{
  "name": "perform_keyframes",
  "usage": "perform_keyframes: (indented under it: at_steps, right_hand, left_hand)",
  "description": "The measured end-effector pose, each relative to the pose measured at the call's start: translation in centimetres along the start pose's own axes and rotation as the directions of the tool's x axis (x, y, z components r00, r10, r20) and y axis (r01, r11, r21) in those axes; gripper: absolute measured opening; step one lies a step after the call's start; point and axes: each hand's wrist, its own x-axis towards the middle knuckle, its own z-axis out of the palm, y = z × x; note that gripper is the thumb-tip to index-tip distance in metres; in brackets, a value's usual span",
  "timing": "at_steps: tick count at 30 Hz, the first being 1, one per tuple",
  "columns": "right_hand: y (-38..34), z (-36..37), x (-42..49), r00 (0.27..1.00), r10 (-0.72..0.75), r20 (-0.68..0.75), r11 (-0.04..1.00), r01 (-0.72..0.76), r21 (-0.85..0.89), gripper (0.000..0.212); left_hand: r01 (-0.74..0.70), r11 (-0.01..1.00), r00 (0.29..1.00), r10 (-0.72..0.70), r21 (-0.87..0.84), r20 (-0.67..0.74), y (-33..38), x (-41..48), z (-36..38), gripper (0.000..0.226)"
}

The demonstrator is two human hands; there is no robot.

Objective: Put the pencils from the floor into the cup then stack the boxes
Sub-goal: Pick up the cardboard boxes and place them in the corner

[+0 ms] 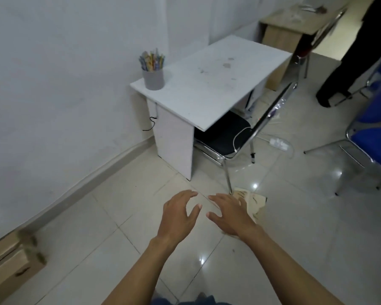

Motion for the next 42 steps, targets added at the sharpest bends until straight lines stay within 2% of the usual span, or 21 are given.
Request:
perform_keyframes:
  at_steps: [3,5,8,12,16,20,27,32,36,37,38,40,42]
  right_hand:
    - [1.1,-0.3,0.0,0.999,0.011,-0.050,0.999,-0.009,0.042,0.057]
    - [4.0,-0.1,-0.3,0.995,0.091,-0.031,0.990,-0.088,0.108,0.056]
    - [7.5,1.3,-1.0,0.988,0.151,0.031,0.983,-0.153,0.102,0.055]
    - [11.9,1.7,0.2,0.977,0.189,0.103,0.982,-0.189,-0.008,0.055]
    - [15.7,0.4,2.9,0.962,0.218,0.166,0.974,-0.205,-0.093,0.058]
    - [19.5,-1.5,5.3,0.917,0.295,0.267,0.951,-0.257,-0.169,0.059]
    - [24.7,-3.0,7.5,0.894,0.311,0.322,0.950,-0.285,-0.127,0.056]
    - [28.2,-1.7,9.1,0.837,0.256,0.483,0.964,-0.185,-0.191,0.054]
    - [31.8,0.7,13.4,0.819,0.161,0.550,0.963,-0.010,-0.268,0.057]
    - [31.9,0.7,14.1,0.840,0.159,0.518,0.958,-0.003,-0.288,0.059]
    - [33.6,2.3,16.6,0.833,0.087,0.546,0.950,0.096,-0.298,0.061]
    - [33.4,2.4,18.8,0.864,0.020,0.503,0.944,0.149,-0.294,0.063]
    - [34.4,3.1,21.5,0.875,-0.067,0.479,0.929,0.230,-0.289,0.064]
  left_hand:
    - [-0.042,0.999,0.999,0.041,0.005,0.023,0.7,1.4,0.7,0.036]
    - [-0.030,1.000,0.993,0.030,0.002,0.115,1.9,2.9,3.4,0.037]
    - [0.065,0.995,0.980,-0.049,-0.080,0.195,2.6,3.9,6.9,0.039]
    - [0.193,0.974,0.941,-0.149,-0.118,0.304,2.7,5.6,13.1,0.040]
    - [0.342,0.935,0.883,-0.286,-0.092,0.372,3.3,7.3,18.1,0.042]
    - [0.441,0.893,0.833,-0.372,-0.086,0.410,4.0,10.1,21.5,0.042]
    - [0.551,0.831,0.760,-0.458,-0.083,0.462,4.4,13.9,26.8,0.044]
    - [0.687,0.715,0.691,-0.588,-0.129,0.421,3.0,15.2,29.8,0.042]
    - [0.777,0.608,0.624,-0.712,-0.163,0.324,0.9,15.6,33.1,0.042]
    - [0.779,0.606,0.623,-0.718,-0.161,0.310,0.6,15.9,32.9,0.043]
    - [0.818,0.545,0.576,-0.777,-0.187,0.255,-0.3,16.0,35.3,0.043]
    - [0.819,0.536,0.572,-0.793,-0.206,0.209,-0.7,16.5,35.4,0.043]
    - [0.835,0.491,0.538,-0.822,-0.246,0.186,-1.0,16.9,38.2,0.043]
